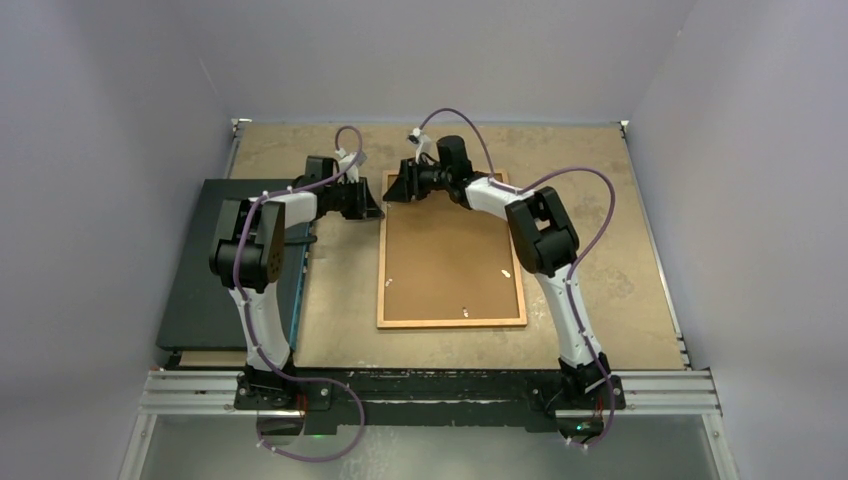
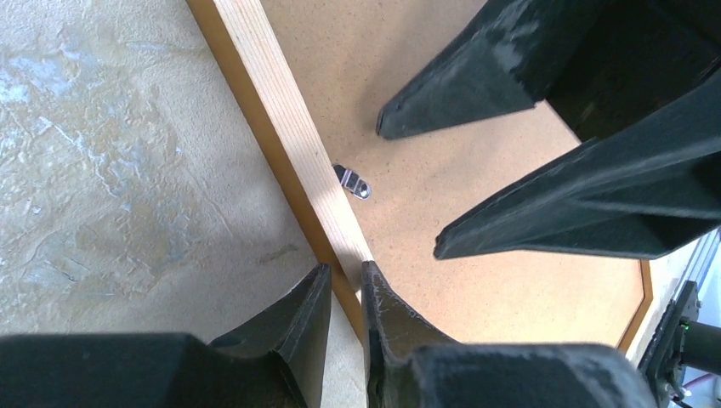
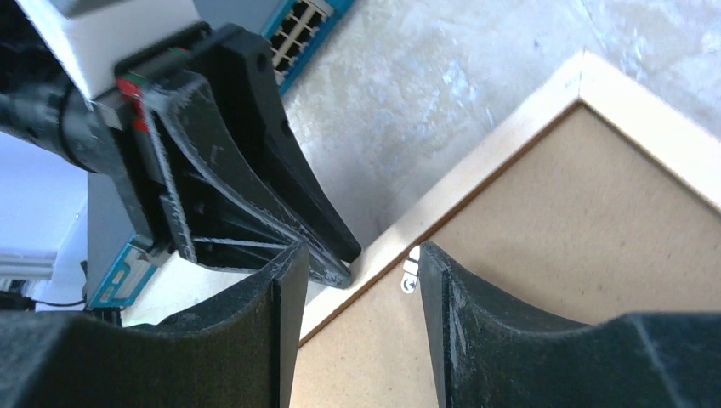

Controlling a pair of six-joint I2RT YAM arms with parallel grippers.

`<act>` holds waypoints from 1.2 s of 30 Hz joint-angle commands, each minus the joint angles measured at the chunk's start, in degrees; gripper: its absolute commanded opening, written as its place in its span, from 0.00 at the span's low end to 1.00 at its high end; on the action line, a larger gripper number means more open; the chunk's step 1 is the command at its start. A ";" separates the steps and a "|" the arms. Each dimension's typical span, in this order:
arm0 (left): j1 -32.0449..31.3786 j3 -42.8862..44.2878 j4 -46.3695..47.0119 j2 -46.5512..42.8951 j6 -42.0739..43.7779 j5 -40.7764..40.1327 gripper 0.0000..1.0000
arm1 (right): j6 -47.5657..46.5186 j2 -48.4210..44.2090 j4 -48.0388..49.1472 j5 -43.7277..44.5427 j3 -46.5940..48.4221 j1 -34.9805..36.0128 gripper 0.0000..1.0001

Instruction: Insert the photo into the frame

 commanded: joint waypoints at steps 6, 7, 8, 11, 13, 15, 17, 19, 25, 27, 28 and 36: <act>-0.74 0.97 -2.65 -0.27 1.51 -0.84 0.15 | -3.60 3.10 -1.95 -5.49 3.72 -0.25 0.52; -0.78 0.95 -2.58 -0.15 1.51 -0.86 0.14 | -3.96 3.21 -2.44 -5.20 3.70 -0.26 0.52; -0.76 0.99 -2.56 -0.12 1.45 -0.91 0.14 | -4.19 3.30 -2.57 -5.05 3.60 -0.24 0.52; -0.78 0.96 -2.37 0.16 1.26 -0.86 0.12 | -4.28 3.84 -2.79 -5.07 3.72 -0.13 0.52; -0.75 0.80 -2.34 0.29 1.25 -0.77 0.11 | -4.44 4.28 -3.06 -5.39 4.10 0.11 0.51; -0.73 0.64 -2.27 0.10 1.40 -0.77 0.10 | -4.78 4.65 -3.35 -5.90 4.35 0.49 0.50; -0.77 0.48 -2.22 -0.09 1.57 -0.77 0.10 | -5.18 5.11 -3.65 -6.39 4.64 1.17 0.49; -0.77 0.25 -2.00 -0.07 1.60 -0.64 0.09 | -6.37 6.01 -5.38 -6.31 5.94 1.99 0.49; -0.85 0.16 -2.03 -0.18 1.86 -0.60 0.08 | -6.46 6.49 -5.88 -7.33 5.96 2.66 0.48; -0.77 0.13 -1.99 -0.14 1.86 -0.60 0.08 | -6.58 5.85 -5.55 -7.48 4.94 2.65 0.47; -0.79 0.03 -1.95 -0.11 1.80 -0.65 0.08 | -6.55 5.59 -5.53 -7.55 4.66 2.65 0.47; -0.78 -0.24 -1.83 -0.39 1.90 -0.90 0.08 | -6.85 3.97 -6.44 -10.75 3.14 3.53 0.45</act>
